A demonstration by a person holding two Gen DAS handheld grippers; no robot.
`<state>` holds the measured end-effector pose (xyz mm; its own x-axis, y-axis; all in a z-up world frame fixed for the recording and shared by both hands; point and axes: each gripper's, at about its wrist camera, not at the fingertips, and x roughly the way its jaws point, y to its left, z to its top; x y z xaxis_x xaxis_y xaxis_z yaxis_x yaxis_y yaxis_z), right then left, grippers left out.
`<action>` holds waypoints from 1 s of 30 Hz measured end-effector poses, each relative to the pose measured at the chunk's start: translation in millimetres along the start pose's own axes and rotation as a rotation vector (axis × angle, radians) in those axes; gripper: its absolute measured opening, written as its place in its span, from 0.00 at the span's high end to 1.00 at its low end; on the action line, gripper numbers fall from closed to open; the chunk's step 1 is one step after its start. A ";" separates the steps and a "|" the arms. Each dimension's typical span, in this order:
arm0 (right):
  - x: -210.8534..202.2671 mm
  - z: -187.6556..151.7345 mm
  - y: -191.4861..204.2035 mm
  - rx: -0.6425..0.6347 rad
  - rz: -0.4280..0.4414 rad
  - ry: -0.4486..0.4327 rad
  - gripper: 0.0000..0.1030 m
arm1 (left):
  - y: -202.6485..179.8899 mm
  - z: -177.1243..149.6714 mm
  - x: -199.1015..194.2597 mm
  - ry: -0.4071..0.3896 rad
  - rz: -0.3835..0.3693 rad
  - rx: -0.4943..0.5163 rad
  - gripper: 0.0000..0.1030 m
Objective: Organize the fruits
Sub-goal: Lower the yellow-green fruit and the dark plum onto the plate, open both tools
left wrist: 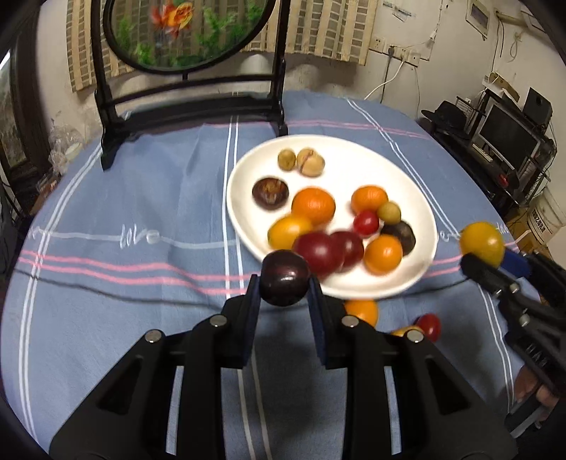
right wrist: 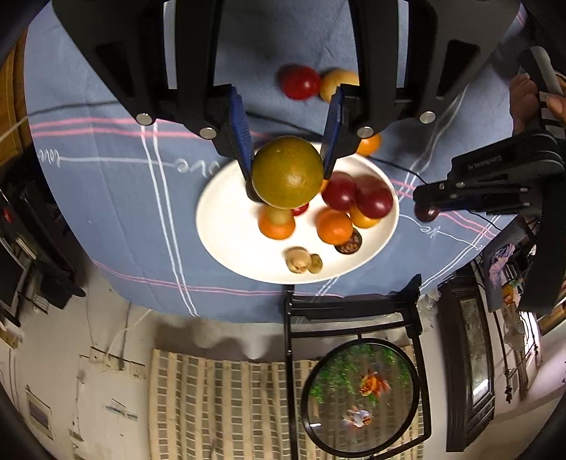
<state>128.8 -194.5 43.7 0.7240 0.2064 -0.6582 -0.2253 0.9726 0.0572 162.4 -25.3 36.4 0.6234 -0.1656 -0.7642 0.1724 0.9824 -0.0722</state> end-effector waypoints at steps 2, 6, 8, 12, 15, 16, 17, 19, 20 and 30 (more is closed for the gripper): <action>6.4 6.0 0.8 -0.006 0.008 -0.009 0.63 | -4.3 10.3 0.5 -0.009 0.014 0.017 0.74; 22.1 18.7 5.9 -0.021 0.012 -0.008 0.63 | -13.5 32.0 11.4 -0.014 0.049 0.051 0.74; 30.4 25.2 7.6 -0.031 0.010 -0.007 0.63 | -16.4 40.6 20.8 -0.007 0.065 0.058 0.74; 47.1 35.0 13.9 -0.054 0.006 -0.003 0.63 | -18.0 50.6 37.7 0.009 0.082 0.051 0.74; 60.8 39.3 18.7 -0.071 0.003 0.009 0.64 | -18.0 55.1 49.8 0.025 0.084 0.045 0.74; 66.0 40.1 19.8 -0.075 -0.008 0.015 0.63 | -17.1 56.5 53.6 0.027 0.097 0.040 0.74; 69.9 41.4 19.9 -0.074 -0.013 0.019 0.63 | -15.8 57.5 57.1 0.029 0.099 0.036 0.73; 77.1 42.1 18.1 -0.063 -0.017 0.028 0.63 | -12.4 58.8 62.2 0.038 0.090 0.016 0.73; 81.1 42.0 17.5 -0.061 -0.025 0.036 0.63 | -10.7 59.1 64.7 0.041 0.083 0.003 0.73; 71.4 38.3 7.7 -0.036 -0.033 0.017 0.60 | -9.1 55.7 63.5 0.012 0.110 -0.021 0.42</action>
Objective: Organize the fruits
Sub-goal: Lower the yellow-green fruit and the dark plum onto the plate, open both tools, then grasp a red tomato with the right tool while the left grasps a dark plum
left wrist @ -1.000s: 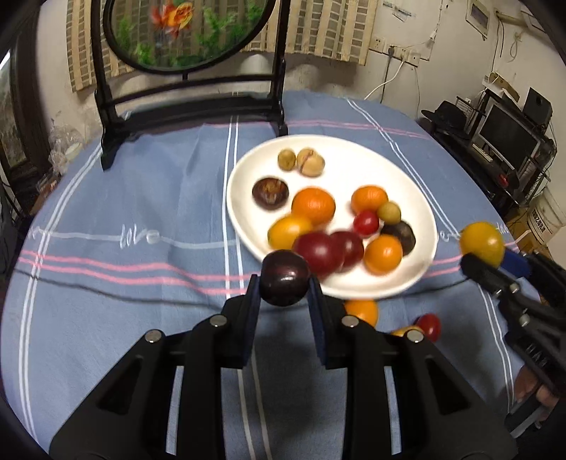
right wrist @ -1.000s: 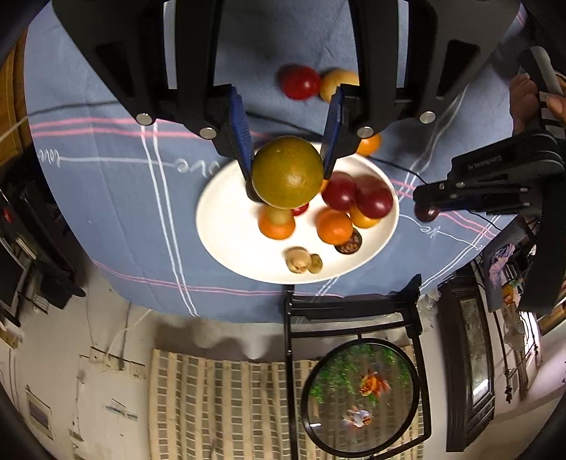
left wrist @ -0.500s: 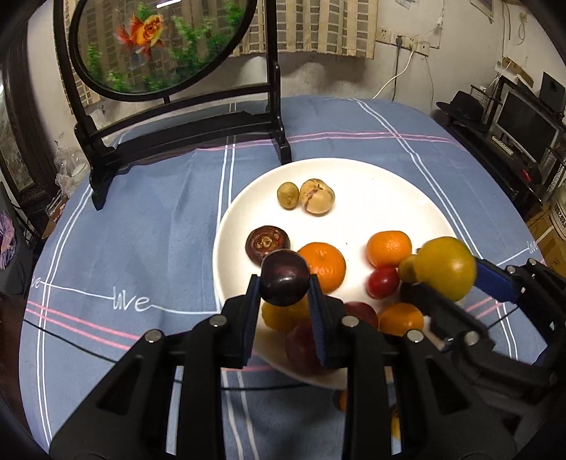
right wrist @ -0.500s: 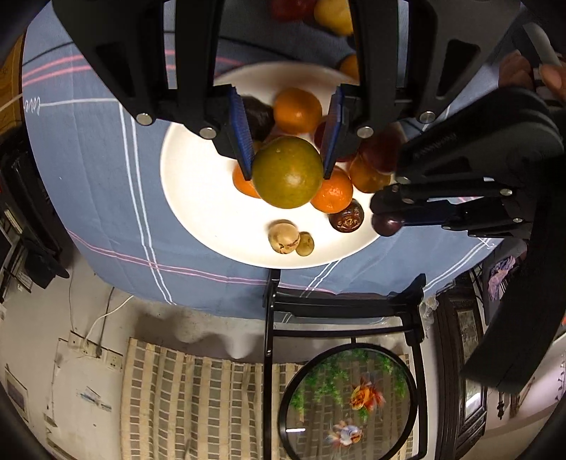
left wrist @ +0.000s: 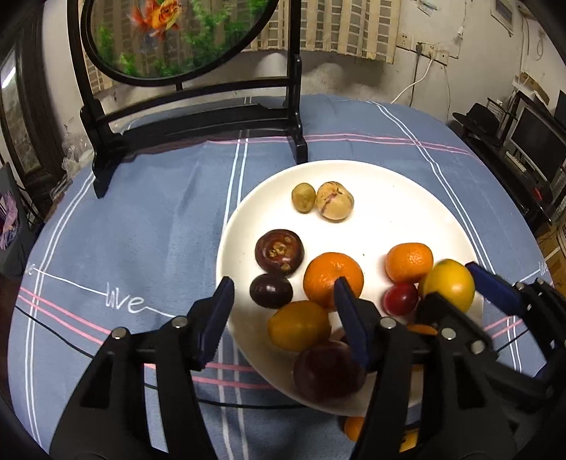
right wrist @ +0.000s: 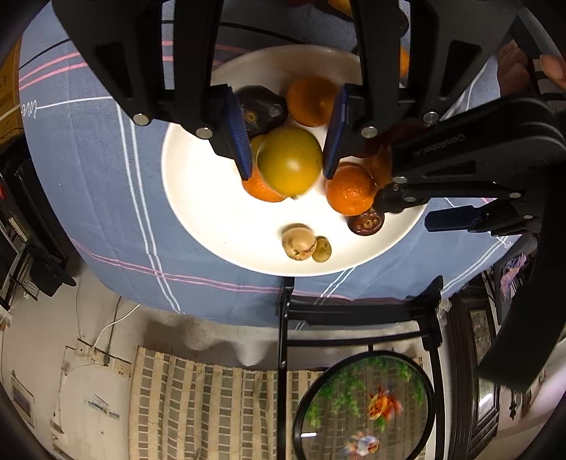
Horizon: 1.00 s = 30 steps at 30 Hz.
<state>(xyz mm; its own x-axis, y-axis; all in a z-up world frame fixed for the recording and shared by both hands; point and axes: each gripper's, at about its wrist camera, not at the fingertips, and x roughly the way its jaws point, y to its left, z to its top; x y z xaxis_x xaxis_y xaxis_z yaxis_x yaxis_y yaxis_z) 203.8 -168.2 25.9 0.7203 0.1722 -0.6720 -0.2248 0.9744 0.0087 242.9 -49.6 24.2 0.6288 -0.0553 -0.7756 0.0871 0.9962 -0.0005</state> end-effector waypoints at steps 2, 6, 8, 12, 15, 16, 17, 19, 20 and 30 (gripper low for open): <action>-6.4 -1.5 -4.1 0.018 -0.001 -0.010 0.60 | 0.5 -1.5 -4.7 0.000 -0.002 -0.001 0.41; -20.4 -8.0 -12.5 0.065 0.015 -0.015 0.60 | 1.9 -8.0 -18.1 -0.011 -0.008 -0.011 0.34; -26.4 -11.7 -16.7 0.085 0.014 -0.014 0.59 | 1.7 -11.9 -23.6 -0.012 -0.010 -0.007 0.34; -42.1 -24.2 -28.7 0.132 0.010 -0.014 0.54 | 4.5 -24.5 -38.9 -0.017 -0.011 -0.008 0.27; -53.4 -39.6 -37.6 0.167 0.008 -0.008 0.46 | 7.1 -37.2 -50.4 -0.024 -0.012 -0.009 0.23; -56.0 -43.7 -38.7 0.173 0.009 -0.006 0.44 | 7.8 -41.2 -52.9 -0.024 -0.012 -0.009 0.23; -59.2 -49.1 -40.1 0.176 0.010 -0.001 0.44 | 8.4 -45.2 -55.5 -0.025 -0.012 -0.008 0.23; -64.0 -58.4 -42.0 0.177 0.013 0.009 0.44 | 9.5 -53.6 -59.7 -0.018 -0.014 -0.008 0.22; -66.4 -63.8 -42.4 0.177 0.015 0.015 0.44 | 10.0 -57.3 -61.0 -0.014 -0.017 -0.011 0.21; -70.1 -100.9 -16.5 -0.011 -0.017 0.130 0.44 | 2.7 -91.9 -54.7 0.031 -0.043 0.004 0.19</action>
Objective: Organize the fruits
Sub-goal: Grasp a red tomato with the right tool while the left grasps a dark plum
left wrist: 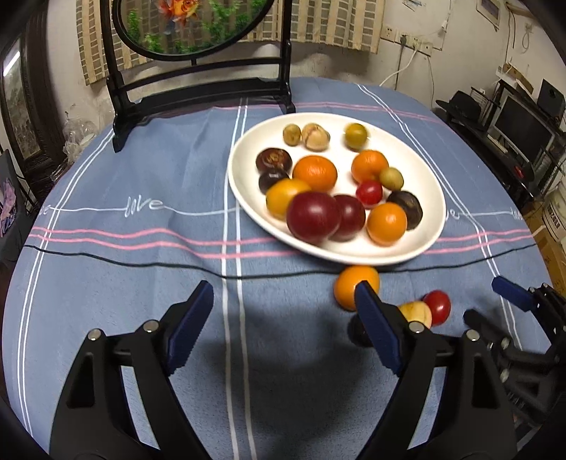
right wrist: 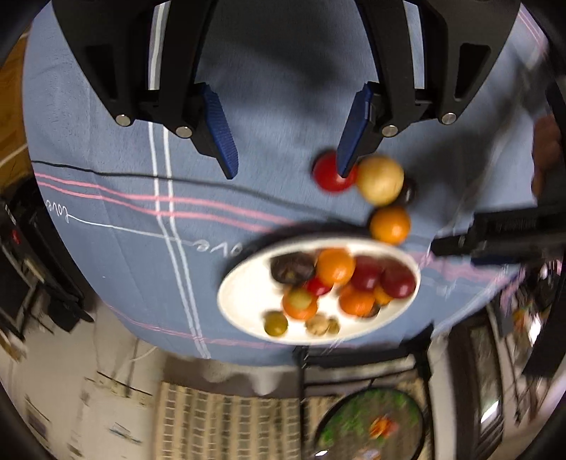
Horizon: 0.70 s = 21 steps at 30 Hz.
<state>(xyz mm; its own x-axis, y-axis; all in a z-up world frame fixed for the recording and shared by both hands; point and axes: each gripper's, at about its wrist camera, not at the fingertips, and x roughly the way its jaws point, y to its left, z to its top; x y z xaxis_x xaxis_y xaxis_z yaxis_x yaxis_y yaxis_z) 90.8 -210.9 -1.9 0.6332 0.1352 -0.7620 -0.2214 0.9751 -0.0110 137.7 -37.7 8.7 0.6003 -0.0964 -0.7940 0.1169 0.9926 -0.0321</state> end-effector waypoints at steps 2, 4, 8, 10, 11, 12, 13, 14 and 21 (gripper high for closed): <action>4.8 -4.4 5.7 -0.032 0.000 0.025 0.44 | 0.2 -2.2 3.3 0.006 -0.002 0.004 0.19; 11.1 -7.3 10.6 -0.050 -0.005 0.044 0.44 | 2.0 -4.1 6.8 0.010 -0.006 0.004 0.19; 26.2 -4.6 20.2 -0.081 -0.014 0.075 0.44 | 5.9 -5.3 8.1 0.010 -0.020 -0.006 0.19; 31.4 -0.1 25.0 -0.094 -0.020 0.079 0.44 | 6.6 -5.5 7.5 0.009 -0.031 -0.006 0.18; 33.8 1.5 27.0 -0.102 -0.022 0.080 0.44 | 7.3 -6.0 8.1 0.009 -0.034 -0.005 0.17; 36.3 4.0 28.7 -0.110 -0.028 0.081 0.44 | 8.3 -6.8 9.0 0.010 -0.035 -0.005 0.17; 38.5 5.5 30.4 -0.116 -0.037 0.080 0.44 | 8.6 -7.3 9.5 0.010 -0.034 -0.004 0.17; 40.4 7.1 31.1 -0.119 -0.038 0.078 0.44 | 8.8 -7.5 9.6 0.008 -0.032 -0.001 0.17; 42.5 8.5 31.3 -0.113 0.037 0.061 0.68 | 1.9 -9.4 7.3 -0.014 -0.026 0.038 0.17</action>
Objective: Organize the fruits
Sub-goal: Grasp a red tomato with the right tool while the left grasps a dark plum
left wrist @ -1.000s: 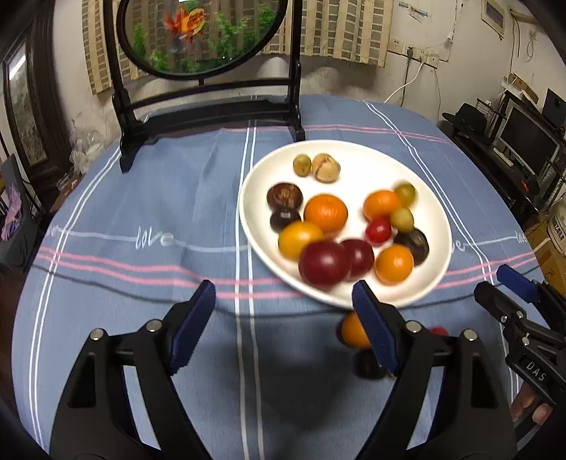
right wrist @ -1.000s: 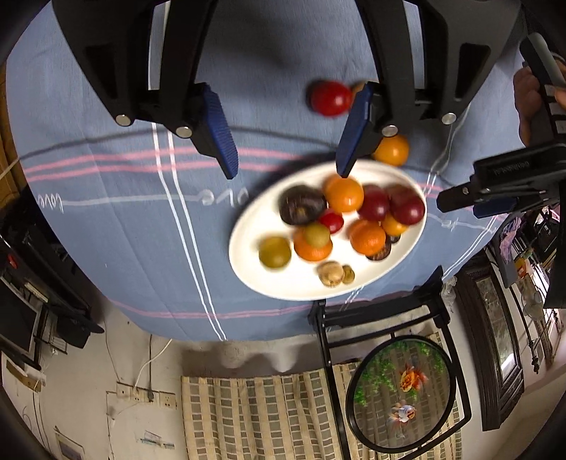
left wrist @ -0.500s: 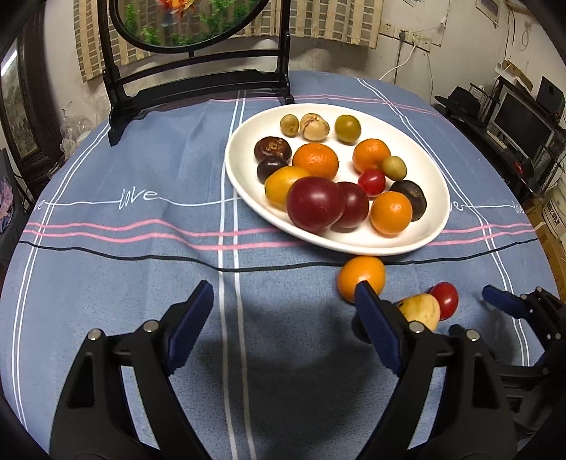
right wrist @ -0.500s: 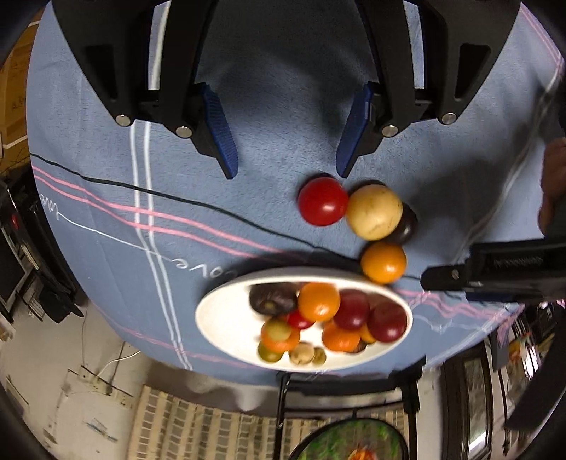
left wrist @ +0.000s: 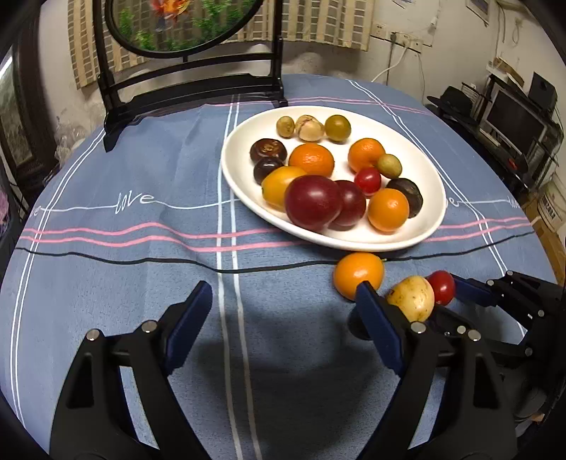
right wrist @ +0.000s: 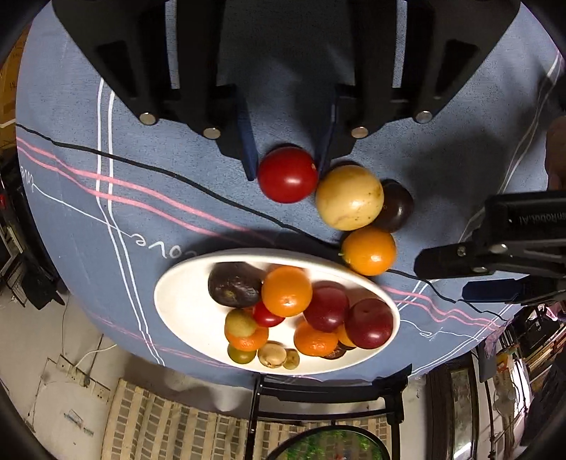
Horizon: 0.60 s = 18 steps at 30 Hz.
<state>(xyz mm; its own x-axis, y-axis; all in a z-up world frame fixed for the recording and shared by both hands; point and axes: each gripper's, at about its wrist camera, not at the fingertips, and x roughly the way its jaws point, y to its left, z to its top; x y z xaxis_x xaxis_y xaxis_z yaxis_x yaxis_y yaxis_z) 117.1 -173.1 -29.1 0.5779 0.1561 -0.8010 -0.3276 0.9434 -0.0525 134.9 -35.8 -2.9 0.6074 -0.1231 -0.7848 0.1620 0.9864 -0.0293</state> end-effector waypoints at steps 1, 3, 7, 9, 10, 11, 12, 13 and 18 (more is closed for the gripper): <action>-0.8 -0.9 -0.8 0.006 0.004 -0.004 0.69 | -2.3 -0.6 0.0 0.001 0.002 0.010 0.17; -3.4 -1.3 -5.3 0.028 0.022 -0.010 0.69 | -5.1 -1.4 -0.5 -0.001 0.003 0.025 0.17; -14.7 -1.5 -15.6 0.081 0.009 -0.050 0.69 | -6.5 -2.3 -2.8 -0.004 0.000 0.033 0.17; -20.8 -1.7 -21.8 0.107 0.002 -0.075 0.69 | -7.3 -2.5 -2.9 -0.005 -0.001 0.037 0.17; -23.5 -2.0 -25.4 0.119 0.001 -0.084 0.69 | -8.2 -3.4 -2.8 -0.002 0.000 0.041 0.17; -25.0 -2.9 -28.5 0.131 0.001 -0.091 0.69 | -8.5 -3.6 -2.5 0.000 -0.002 0.043 0.17; -25.9 -3.3 -31.0 0.142 0.001 -0.097 0.69 | -9.4 -4.6 -1.9 0.006 -0.004 0.047 0.17; -27.0 -4.0 -34.2 0.154 0.001 -0.102 0.69 | -10.2 -5.2 -1.4 0.011 -0.007 0.051 0.17; -29.0 -5.4 -40.8 0.178 0.005 -0.119 0.69 | -18.1 -8.8 2.7 0.028 0.000 0.091 0.17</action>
<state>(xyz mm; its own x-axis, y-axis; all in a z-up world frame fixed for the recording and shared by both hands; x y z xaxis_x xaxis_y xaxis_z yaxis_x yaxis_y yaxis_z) 109.6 -217.6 -7.0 0.6640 0.1843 -0.7247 -0.1991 0.9777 0.0662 126.8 -53.0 -9.9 0.5858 -0.1185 -0.8018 0.2323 0.9723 0.0260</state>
